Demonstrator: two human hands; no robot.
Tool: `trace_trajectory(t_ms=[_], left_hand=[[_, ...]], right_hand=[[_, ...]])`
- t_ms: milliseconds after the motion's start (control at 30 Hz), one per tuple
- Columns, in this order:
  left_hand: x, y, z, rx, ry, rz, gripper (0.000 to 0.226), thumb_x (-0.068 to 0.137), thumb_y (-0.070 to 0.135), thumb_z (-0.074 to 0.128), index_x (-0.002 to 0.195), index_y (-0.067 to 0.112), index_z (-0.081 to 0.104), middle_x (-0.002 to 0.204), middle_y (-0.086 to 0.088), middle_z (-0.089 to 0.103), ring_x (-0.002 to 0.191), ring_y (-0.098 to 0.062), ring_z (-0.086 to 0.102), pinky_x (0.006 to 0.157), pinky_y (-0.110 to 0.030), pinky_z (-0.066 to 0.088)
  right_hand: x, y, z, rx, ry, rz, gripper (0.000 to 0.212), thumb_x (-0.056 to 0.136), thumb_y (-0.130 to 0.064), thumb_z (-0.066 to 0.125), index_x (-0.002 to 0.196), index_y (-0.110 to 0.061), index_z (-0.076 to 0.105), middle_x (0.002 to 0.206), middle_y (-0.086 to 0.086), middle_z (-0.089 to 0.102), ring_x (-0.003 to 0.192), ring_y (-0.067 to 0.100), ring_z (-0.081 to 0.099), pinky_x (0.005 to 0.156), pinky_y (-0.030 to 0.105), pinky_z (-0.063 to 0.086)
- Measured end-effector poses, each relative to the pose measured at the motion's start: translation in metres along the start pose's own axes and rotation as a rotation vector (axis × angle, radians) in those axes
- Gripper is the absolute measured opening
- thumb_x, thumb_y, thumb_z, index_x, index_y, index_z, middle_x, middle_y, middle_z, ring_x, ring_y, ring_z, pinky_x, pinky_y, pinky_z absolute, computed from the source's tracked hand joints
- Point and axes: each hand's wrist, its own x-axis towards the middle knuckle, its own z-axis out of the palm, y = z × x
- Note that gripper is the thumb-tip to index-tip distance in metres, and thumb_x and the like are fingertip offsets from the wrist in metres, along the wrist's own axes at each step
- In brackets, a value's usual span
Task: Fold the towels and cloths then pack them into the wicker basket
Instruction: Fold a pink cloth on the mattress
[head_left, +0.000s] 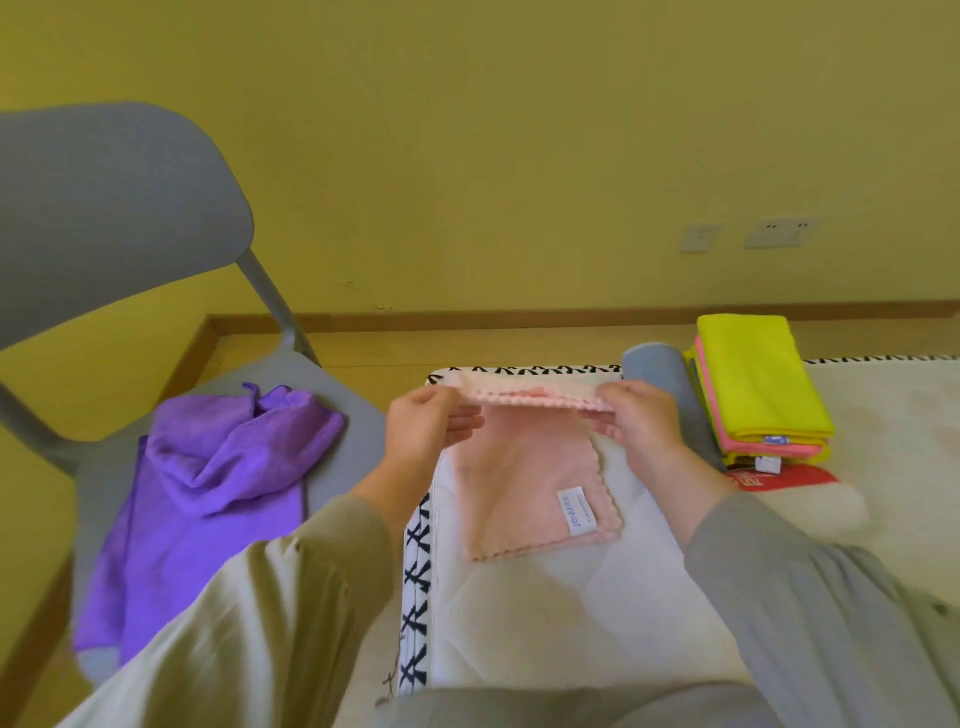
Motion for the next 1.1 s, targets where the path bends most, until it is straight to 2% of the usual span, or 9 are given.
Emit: trace_trajectory(t_ms=[67, 200, 400, 533, 633, 733, 867, 967, 1100], left_hand=[[-0.018, -0.009, 0.0, -0.094, 0.009, -0.055, 0.018, 0.093, 0.008, 0.053, 0.083, 0.002, 0.065, 0.073, -0.015, 0.071, 0.066, -0.025, 0.071, 0.063, -0.029, 0.058], [-0.044, -0.03, -0.002, -0.067, 0.046, -0.077, 0.015, 0.089, 0.004, 0.061, 0.075, 0.002, 0.066, 0.063, -0.009, 0.068, 0.058, -0.021, 0.067, 0.056, -0.024, 0.057], [-0.072, -0.07, -0.003, 0.193, 0.075, -0.049, 0.02, 0.083, -0.005, 0.058, 0.089, 0.011, 0.07, 0.064, -0.004, 0.06, 0.046, -0.008, 0.057, 0.05, -0.019, 0.05], [-0.073, -0.078, -0.006, 0.302, 0.035, -0.026, 0.029, 0.084, 0.0, 0.051, 0.09, 0.018, 0.073, 0.067, -0.001, 0.064, 0.059, -0.017, 0.059, 0.063, -0.028, 0.051], [-0.073, -0.082, -0.009, 0.404, 0.014, 0.001, 0.03, 0.085, 0.003, 0.05, 0.087, 0.024, 0.072, 0.06, 0.001, 0.059, 0.058, -0.016, 0.053, 0.059, -0.028, 0.048], [-0.077, -0.085, -0.012, 0.414, -0.021, 0.022, 0.03, 0.085, 0.002, 0.051, 0.086, 0.024, 0.072, 0.057, 0.001, 0.055, 0.057, -0.016, 0.049, 0.058, -0.028, 0.045], [-0.079, -0.091, -0.015, 0.496, -0.07, 0.031, 0.028, 0.086, 0.003, 0.054, 0.087, 0.024, 0.072, 0.06, 0.004, 0.056, 0.054, -0.011, 0.048, 0.053, -0.016, 0.04], [-0.08, -0.096, -0.017, 0.62, -0.092, 0.061, 0.026, 0.087, 0.005, 0.054, 0.092, 0.024, 0.072, 0.067, 0.008, 0.06, 0.054, -0.006, 0.048, 0.05, -0.009, 0.037], [-0.08, -0.097, -0.015, 0.704, -0.048, 0.074, 0.019, 0.087, 0.011, 0.055, 0.094, 0.025, 0.065, 0.067, 0.009, 0.055, 0.058, -0.006, 0.048, 0.052, -0.016, 0.041]], right_hand=[[-0.011, 0.017, -0.008, 0.016, 0.021, 0.025, 0.023, 0.082, 0.007, 0.057, 0.068, -0.011, 0.06, 0.068, 0.01, 0.053, 0.068, 0.025, 0.048, 0.058, 0.034, 0.042], [-0.029, 0.026, -0.023, -0.023, -0.021, 0.057, 0.025, 0.084, 0.009, 0.055, 0.072, -0.012, 0.06, 0.071, 0.008, 0.054, 0.067, 0.024, 0.049, 0.059, 0.033, 0.042], [-0.031, 0.047, -0.041, -0.39, -0.116, 0.139, 0.028, 0.082, 0.012, 0.057, 0.066, -0.012, 0.059, 0.079, 0.014, 0.058, 0.069, 0.028, 0.057, 0.06, 0.038, 0.053], [-0.036, 0.047, -0.038, -0.509, -0.118, 0.086, 0.032, 0.079, 0.012, 0.054, 0.062, -0.014, 0.06, 0.07, 0.005, 0.058, 0.073, 0.029, 0.06, 0.066, 0.046, 0.056], [-0.04, 0.048, -0.039, -0.602, -0.148, 0.072, 0.034, 0.079, 0.008, 0.051, 0.06, -0.018, 0.062, 0.072, -0.001, 0.059, 0.082, 0.031, 0.063, 0.077, 0.049, 0.057], [-0.038, 0.049, -0.039, -0.619, -0.144, 0.057, 0.027, 0.079, 0.003, 0.052, 0.062, -0.015, 0.064, 0.074, 0.004, 0.062, 0.081, 0.038, 0.066, 0.076, 0.053, 0.056], [-0.036, 0.053, -0.041, -0.792, -0.133, 0.025, 0.017, 0.08, -0.003, 0.053, 0.08, -0.004, 0.07, 0.089, 0.014, 0.068, 0.086, 0.033, 0.064, 0.076, 0.04, 0.055], [-0.041, 0.059, -0.041, -0.995, -0.147, 0.05, 0.021, 0.083, -0.009, 0.054, 0.093, -0.008, 0.072, 0.102, 0.011, 0.069, 0.098, 0.031, 0.062, 0.084, 0.032, 0.052], [-0.049, 0.059, -0.036, -1.154, -0.121, 0.031, 0.023, 0.088, -0.015, 0.051, 0.106, -0.012, 0.066, 0.111, 0.009, 0.064, 0.107, 0.031, 0.057, 0.079, 0.027, 0.043]])
